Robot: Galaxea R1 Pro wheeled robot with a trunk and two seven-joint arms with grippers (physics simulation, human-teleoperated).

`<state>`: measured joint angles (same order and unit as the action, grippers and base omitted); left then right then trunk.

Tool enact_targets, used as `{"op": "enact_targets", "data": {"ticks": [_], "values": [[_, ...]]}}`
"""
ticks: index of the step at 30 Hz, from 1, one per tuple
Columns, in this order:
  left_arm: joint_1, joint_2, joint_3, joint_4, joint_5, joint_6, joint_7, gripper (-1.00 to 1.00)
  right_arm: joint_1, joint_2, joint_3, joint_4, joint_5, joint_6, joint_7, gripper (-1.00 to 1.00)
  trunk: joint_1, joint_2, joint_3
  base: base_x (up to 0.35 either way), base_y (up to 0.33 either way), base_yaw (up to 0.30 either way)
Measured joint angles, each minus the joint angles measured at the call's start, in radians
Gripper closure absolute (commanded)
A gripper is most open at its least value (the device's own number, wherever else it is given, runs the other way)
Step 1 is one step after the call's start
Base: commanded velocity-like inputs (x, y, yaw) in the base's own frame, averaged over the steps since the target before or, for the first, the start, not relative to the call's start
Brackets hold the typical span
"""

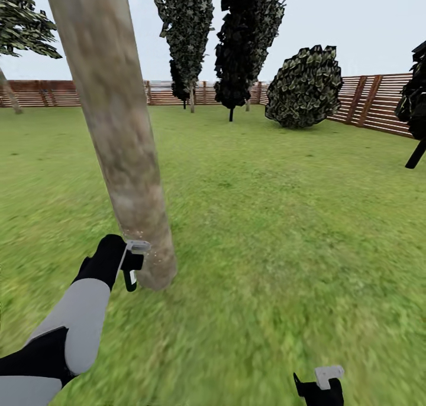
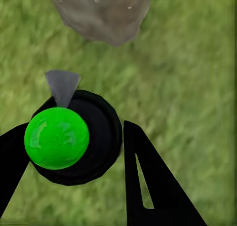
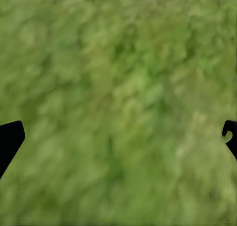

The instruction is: In the garden, pick up the pesticide atomizer on the floor and spray pesticide onto both trees until each tree trunk is fully covered.

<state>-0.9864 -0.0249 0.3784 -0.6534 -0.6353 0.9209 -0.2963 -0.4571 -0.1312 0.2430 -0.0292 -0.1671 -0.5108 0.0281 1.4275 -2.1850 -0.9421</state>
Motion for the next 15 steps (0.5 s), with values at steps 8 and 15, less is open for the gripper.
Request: {"op": "enact_targets", "data": {"ticks": [8,15], "values": [[0.0,0.007,0.008,-0.002,-0.003,-0.002,0.003,1.0,0.0,-0.001,0.0,0.0,0.0,0.0,0.01,-1.0,0.0,0.0,-0.004,0.169,-0.195,0.248],[0.002,0.011,0.004,-0.002,0.0,-0.002,0.006,1.0,0.0,-0.001,0.0,0.0,0.0,0.0,0.01,-1.0,0.0,0.0,-0.004,0.052,-0.017,0.225]]}}
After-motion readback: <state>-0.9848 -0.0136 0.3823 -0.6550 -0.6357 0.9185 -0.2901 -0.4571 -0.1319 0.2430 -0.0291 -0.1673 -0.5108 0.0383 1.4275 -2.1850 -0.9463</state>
